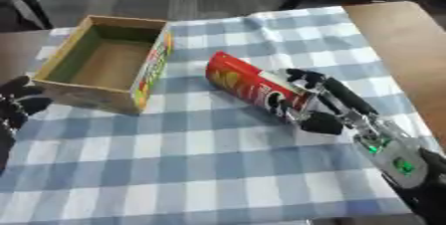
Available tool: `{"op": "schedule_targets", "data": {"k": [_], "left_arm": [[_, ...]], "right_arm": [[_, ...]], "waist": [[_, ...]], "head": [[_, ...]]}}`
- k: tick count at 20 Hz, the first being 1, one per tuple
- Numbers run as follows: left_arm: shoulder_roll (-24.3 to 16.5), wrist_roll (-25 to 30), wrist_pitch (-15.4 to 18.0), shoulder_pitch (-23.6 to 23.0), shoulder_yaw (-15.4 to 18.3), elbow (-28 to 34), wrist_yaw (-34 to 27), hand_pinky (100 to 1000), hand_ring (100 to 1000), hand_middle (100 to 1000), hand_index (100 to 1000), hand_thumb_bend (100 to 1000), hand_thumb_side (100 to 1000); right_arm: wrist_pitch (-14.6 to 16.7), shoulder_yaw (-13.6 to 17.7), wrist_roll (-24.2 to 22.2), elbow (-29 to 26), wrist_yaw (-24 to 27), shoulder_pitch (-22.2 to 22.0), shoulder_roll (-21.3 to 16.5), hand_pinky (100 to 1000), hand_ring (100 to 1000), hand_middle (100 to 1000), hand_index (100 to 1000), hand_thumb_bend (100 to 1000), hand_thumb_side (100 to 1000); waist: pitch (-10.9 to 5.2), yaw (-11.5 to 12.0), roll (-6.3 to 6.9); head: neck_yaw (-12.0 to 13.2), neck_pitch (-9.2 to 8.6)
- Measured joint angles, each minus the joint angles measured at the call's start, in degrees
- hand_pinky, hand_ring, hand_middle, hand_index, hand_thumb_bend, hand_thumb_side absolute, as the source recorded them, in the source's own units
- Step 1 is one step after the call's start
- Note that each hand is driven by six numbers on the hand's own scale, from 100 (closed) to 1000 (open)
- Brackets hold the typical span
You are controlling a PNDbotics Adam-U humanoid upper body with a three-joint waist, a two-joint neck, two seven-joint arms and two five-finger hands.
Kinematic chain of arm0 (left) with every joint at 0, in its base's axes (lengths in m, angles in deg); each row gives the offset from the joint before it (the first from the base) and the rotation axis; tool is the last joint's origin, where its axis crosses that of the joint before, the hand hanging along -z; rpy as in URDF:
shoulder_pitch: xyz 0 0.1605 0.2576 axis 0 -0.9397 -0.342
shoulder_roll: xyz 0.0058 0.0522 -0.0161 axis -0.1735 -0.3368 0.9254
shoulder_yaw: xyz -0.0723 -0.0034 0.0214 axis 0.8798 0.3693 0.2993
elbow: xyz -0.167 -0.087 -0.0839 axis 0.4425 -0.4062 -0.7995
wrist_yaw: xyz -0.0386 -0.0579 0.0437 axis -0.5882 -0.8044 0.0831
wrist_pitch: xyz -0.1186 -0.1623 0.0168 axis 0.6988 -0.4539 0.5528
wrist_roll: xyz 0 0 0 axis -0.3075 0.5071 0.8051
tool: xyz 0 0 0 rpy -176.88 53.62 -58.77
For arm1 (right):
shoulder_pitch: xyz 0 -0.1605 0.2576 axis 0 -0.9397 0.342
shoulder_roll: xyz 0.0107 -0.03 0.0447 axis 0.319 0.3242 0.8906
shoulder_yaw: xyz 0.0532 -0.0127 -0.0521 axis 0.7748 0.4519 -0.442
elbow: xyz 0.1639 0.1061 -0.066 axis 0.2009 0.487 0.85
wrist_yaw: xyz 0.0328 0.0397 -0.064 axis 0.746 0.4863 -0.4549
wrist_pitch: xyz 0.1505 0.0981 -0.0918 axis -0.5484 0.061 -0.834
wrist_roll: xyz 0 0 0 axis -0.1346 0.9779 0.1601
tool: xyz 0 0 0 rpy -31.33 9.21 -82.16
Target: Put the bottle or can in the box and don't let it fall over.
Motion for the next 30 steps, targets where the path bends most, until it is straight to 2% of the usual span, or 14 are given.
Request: {"op": "schedule_targets", "data": {"k": [5, 18, 22, 23, 26, 27, 28, 30], "left_arm": [[0.0, 0.1, 0.0, 0.0, 0.0, 0.0, 0.0, 876, 743, 735, 897, 199, 959], [0.0, 0.2, 0.0, 0.0, 0.0, 0.0, 0.0, 877, 743, 733, 897, 200, 959], [0.0, 0.2, 0.1, 0.0, 0.0, 0.0, 0.0, 877, 743, 733, 897, 200, 959], [0.0, 0.2, 0.1, 0.0, 0.0, 0.0, 0.0, 877, 743, 732, 897, 200, 959], [0.0, 0.3, 0.1, 0.0, 0.0, 0.0, 0.0, 877, 742, 732, 897, 199, 959], [0.0, 0.3, 0.1, 0.0, 0.0, 0.0, 0.0, 877, 742, 732, 897, 199, 959], [0.0, 0.3, 0.1, 0.0, 0.0, 0.0, 0.0, 877, 742, 732, 897, 199, 959], [0.0, 0.3, 0.1, 0.0, 0.0, 0.0, 0.0, 878, 742, 731, 897, 199, 960]], "right_arm": [[0.0, -0.4, 0.0, 0.5, -1.3, 0.3, 0.1, 854, 956, 837, 975, 181, 593], [-0.9, -0.4, 0.2, 2.8, -6.4, 0.9, 0.5, 851, 946, 850, 981, 175, 458], [-1.0, -0.4, 0.0, 3.5, -8.0, 1.0, 0.6, 843, 938, 842, 972, 142, 415], [-1.0, -0.4, 0.0, 3.6, -8.3, 1.1, 0.7, 831, 927, 830, 959, 108, 374], [-1.1, -0.4, 0.0, 3.8, -9.2, 1.1, 0.8, 789, 897, 804, 937, 100, 307], [-1.1, -0.3, 0.0, 3.8, -9.5, 1.2, 0.8, 756, 867, 778, 920, 100, 238], [-1.1, -0.3, 0.0, 3.8, -9.7, 1.2, 0.9, 752, 864, 775, 918, 100, 231], [-1.0, -0.2, -0.1, 3.9, -10.2, 1.2, 0.9, 691, 816, 729, 890, 100, 133]], "waist": [[0.0, 0.0, 0.06], [0.0, 0.1, 0.13], [0.0, 0.2, 0.13], [0.0, 0.2, 0.13], [0.0, 0.2, 0.13], [0.0, 0.2, 0.13], [0.0, 0.2, 0.13], [0.0, 0.2, 0.13]], "head": [[0.0, 0.38], [0.1, 0.4], [0.1, 0.4], [0.1, 0.4], [0.1, 0.4], [0.1, 0.4], [0.1, 0.4], [0.1, 0.4]]}}
